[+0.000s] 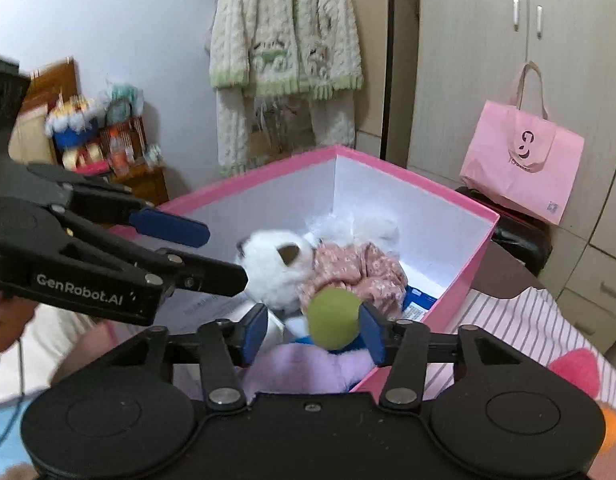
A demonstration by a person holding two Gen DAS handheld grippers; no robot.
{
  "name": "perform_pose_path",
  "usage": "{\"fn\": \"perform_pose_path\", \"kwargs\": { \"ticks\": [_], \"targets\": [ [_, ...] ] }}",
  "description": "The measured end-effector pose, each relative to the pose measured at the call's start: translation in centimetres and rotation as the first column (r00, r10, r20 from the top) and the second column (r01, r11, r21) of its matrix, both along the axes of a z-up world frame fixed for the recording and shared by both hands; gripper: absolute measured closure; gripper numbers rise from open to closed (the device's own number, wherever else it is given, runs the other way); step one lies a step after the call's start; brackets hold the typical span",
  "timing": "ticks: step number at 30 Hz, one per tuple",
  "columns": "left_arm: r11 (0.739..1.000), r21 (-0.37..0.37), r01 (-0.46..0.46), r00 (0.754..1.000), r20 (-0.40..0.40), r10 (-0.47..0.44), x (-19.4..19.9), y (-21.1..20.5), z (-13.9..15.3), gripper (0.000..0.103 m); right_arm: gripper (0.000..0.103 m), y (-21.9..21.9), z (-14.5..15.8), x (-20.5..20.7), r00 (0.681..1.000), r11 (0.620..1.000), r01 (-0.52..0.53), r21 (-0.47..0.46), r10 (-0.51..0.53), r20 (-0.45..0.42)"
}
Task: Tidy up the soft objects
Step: 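Carry both items over the shoebox and open both tools to drop them, then reach the left tool to the pink pompom while the right tool reaches the orange sponge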
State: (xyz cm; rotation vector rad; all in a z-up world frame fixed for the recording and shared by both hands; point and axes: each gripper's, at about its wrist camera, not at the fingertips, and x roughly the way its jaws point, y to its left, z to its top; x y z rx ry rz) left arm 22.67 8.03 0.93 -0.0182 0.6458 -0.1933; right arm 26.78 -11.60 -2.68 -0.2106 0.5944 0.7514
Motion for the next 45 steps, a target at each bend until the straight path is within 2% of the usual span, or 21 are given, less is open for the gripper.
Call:
{"fn": "perform_pose_path", "kwargs": {
  "ticks": [8, 11, 18, 24, 32, 40, 45],
  "targets": [
    [0.998, 0.010, 0.069, 0.997, 0.027, -0.069, -3.4, -0.7, 2.1, 0.041, 0.038, -3.2, 1.8, -3.3, 1.000, 0.998, 0.001, 0.056, -0.001, 0.000],
    [0.995, 0.008, 0.099, 0.993, 0.057, -0.099, -5.0, -1.1, 2.8, 0.041, 0.037, -4.7, 2.2, -4.4, 0.999, 0.996, 0.015, 0.084, -0.011, -0.051],
    [0.981, -0.011, 0.195, 0.979, 0.067, -0.194, -8.2, -2.3, 4.2, 0.037, 0.036, -7.8, 2.7, -7.9, 0.996, 0.997, 0.057, 0.053, -0.054, -0.068],
    [0.966, -0.005, 0.259, 0.965, 0.053, -0.258, -9.9, -4.6, 4.1, 0.035, 0.035, -10.8, 2.0, -10.5, 0.990, 0.992, 0.125, 0.034, -0.122, -0.074],
    [0.934, -0.016, 0.358, 0.934, 0.002, -0.358, -10.7, -8.9, 3.4, 0.035, 0.035, -15.1, 1.0, -13.0, 0.980, 0.981, 0.192, 0.039, -0.189, -0.058],
    [0.900, -0.030, 0.435, 0.900, -0.017, -0.436, -9.3, -13.9, 2.9, 0.035, 0.035, -18.9, 0.4, -13.3, 0.978, 0.973, 0.208, 0.097, -0.206, -0.026],
    [0.907, -0.047, 0.418, 0.908, 0.005, -0.419, -7.5, -15.9, 2.7, 0.035, 0.035, -20.6, -1.0, -12.7, 0.973, 0.970, 0.225, 0.094, -0.228, 0.029]
  ]
}}
